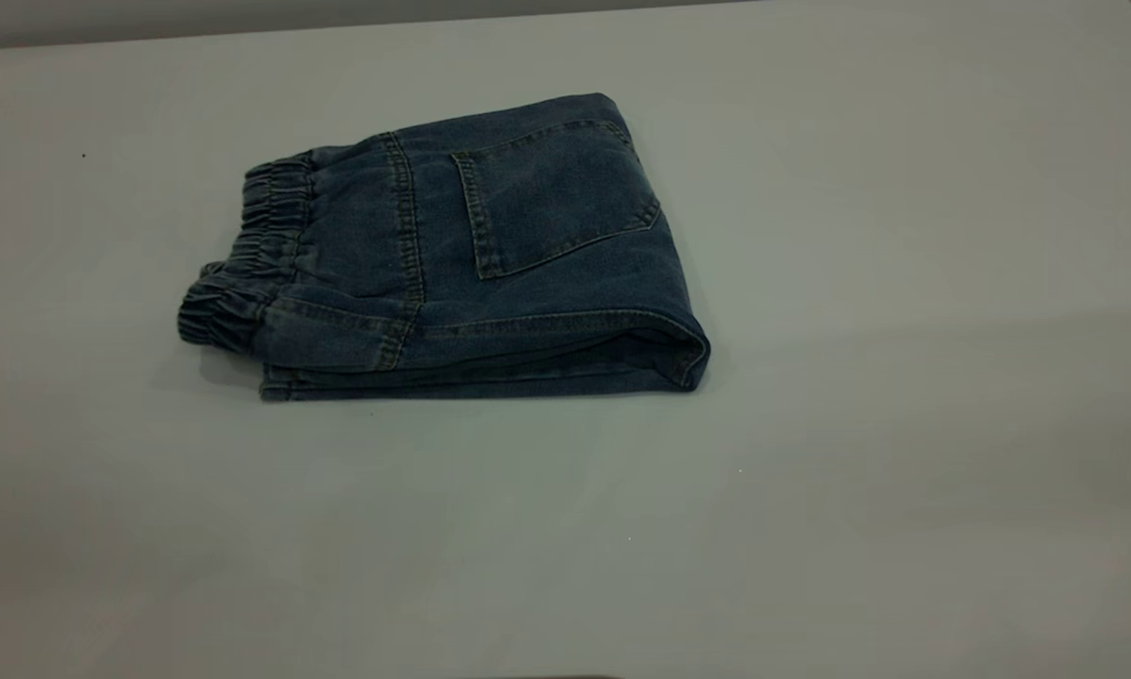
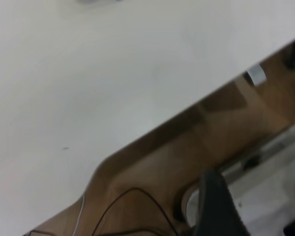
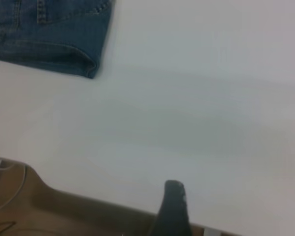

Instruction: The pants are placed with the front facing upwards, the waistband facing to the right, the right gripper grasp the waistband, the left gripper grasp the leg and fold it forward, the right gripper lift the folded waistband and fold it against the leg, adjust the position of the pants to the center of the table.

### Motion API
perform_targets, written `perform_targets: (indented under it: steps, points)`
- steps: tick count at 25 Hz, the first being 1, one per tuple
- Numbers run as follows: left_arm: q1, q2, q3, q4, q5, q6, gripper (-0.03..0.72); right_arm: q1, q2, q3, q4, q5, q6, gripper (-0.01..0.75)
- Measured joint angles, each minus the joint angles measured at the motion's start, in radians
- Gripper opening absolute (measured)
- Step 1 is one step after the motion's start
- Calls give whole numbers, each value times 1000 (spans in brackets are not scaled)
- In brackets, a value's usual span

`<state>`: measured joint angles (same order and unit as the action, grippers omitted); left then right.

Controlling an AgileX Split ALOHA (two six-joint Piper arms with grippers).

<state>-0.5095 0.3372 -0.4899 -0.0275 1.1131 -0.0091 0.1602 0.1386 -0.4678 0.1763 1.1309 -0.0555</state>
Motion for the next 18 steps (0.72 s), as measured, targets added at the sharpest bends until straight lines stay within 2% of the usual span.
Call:
perform_targets:
  steps: [9, 14, 18]
  points:
    - [370, -157, 0, 0, 0, 0, 379, 0, -148, 0, 0, 9, 0, 548]
    - [484, -275, 0, 0, 4, 0, 379, 0, -148, 0, 1, 10, 0, 547]
    - [510, -352, 0, 0, 10, 0, 379, 0, -148, 0, 1, 11, 0, 548]
